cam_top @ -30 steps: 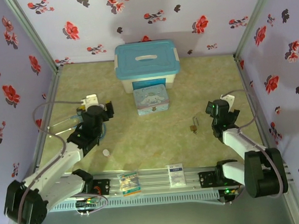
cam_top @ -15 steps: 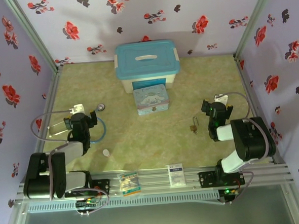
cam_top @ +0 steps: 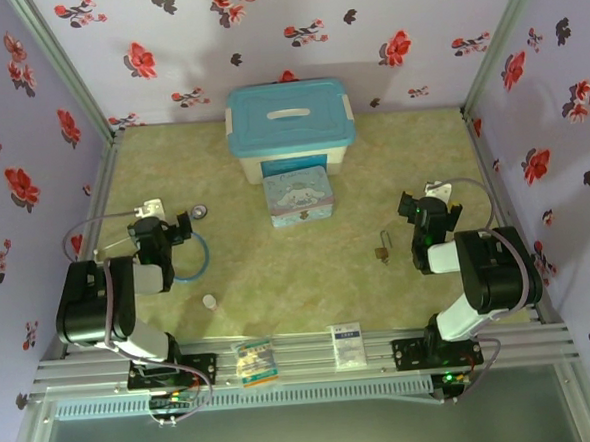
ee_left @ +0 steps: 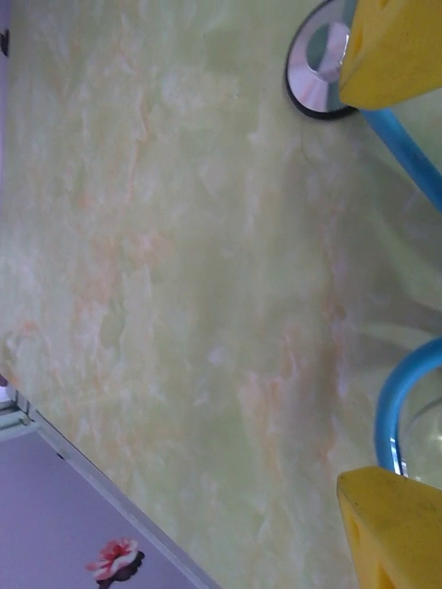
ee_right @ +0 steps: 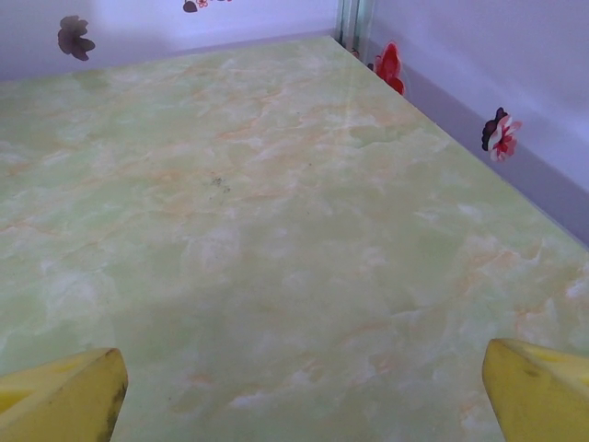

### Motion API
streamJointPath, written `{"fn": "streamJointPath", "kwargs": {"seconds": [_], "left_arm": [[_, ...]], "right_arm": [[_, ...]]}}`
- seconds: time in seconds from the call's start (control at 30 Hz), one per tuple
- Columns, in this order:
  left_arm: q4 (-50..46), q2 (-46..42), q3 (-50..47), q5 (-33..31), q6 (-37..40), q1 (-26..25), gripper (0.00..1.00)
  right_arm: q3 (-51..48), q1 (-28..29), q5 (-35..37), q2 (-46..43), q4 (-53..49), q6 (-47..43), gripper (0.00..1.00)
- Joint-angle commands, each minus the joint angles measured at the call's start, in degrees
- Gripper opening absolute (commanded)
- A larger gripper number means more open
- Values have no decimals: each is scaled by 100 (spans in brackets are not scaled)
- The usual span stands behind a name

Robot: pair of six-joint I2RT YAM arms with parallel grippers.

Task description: Unlock the padlock with the key

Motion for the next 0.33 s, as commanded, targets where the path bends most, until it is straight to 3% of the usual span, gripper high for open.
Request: {"fn": "streamJointPath", "kwargs": {"seconds": [0.0,0.3], "left_arm": [[277,42,144,187,108,24,100],[306,30,119,187,109,23,100]], "right_arm": [[84,-39,46,-35,55,42,99],[85,-64,-112,-41,41,26,99]]}}
